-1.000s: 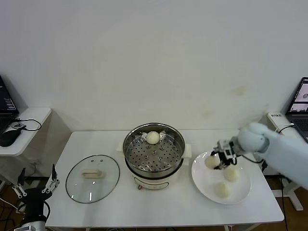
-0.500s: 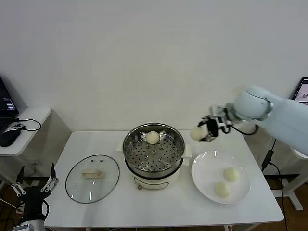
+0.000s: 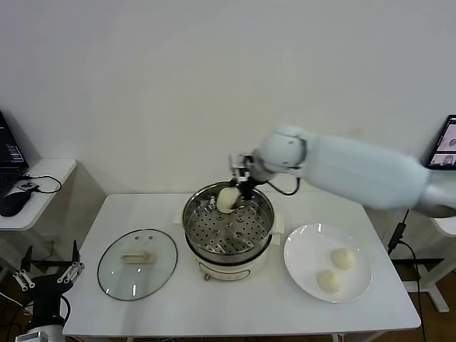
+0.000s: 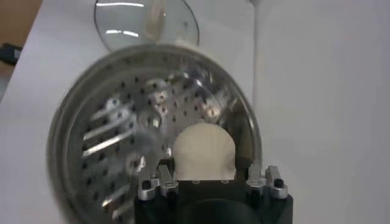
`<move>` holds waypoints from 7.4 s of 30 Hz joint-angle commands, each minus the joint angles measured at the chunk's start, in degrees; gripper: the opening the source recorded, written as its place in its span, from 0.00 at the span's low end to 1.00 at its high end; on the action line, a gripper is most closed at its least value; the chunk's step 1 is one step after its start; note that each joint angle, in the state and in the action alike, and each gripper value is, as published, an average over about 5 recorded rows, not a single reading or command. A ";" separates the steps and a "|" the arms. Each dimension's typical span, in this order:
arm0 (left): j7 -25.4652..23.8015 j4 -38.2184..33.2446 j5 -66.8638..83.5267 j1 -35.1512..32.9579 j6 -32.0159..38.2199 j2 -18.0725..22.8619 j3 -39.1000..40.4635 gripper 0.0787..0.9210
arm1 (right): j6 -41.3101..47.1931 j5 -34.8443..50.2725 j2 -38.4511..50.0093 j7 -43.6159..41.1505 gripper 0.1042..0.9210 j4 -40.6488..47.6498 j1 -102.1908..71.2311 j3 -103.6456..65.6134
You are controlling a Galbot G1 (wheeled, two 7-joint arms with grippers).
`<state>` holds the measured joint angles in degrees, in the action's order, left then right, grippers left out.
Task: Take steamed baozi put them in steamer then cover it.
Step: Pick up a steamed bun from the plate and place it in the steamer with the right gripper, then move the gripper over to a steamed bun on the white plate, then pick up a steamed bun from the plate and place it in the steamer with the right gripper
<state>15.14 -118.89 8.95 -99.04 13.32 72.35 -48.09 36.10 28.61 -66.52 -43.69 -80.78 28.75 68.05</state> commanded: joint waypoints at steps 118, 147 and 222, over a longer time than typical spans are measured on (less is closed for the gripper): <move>0.28 2.01 -2.05 -0.83 0.84 1.40 1.27 0.88 | -21.39 -37.96 40.11 -12.02 0.79 -10.93 -42.99 -24.97; 0.32 1.07 -1.87 -0.80 0.87 1.43 1.38 0.88 | -20.84 -33.02 41.97 -15.58 0.54 -12.84 -30.33 -23.46; 0.88 -0.58 -1.01 -2.14 2.04 3.18 -0.20 0.88 | -46.96 -32.69 5.17 -13.47 0.78 -5.94 -3.42 3.66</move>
<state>16.00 -119.49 7.93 -101.17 15.40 75.53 -48.30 -9.81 -3.89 -61.08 -57.28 -86.72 25.43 71.30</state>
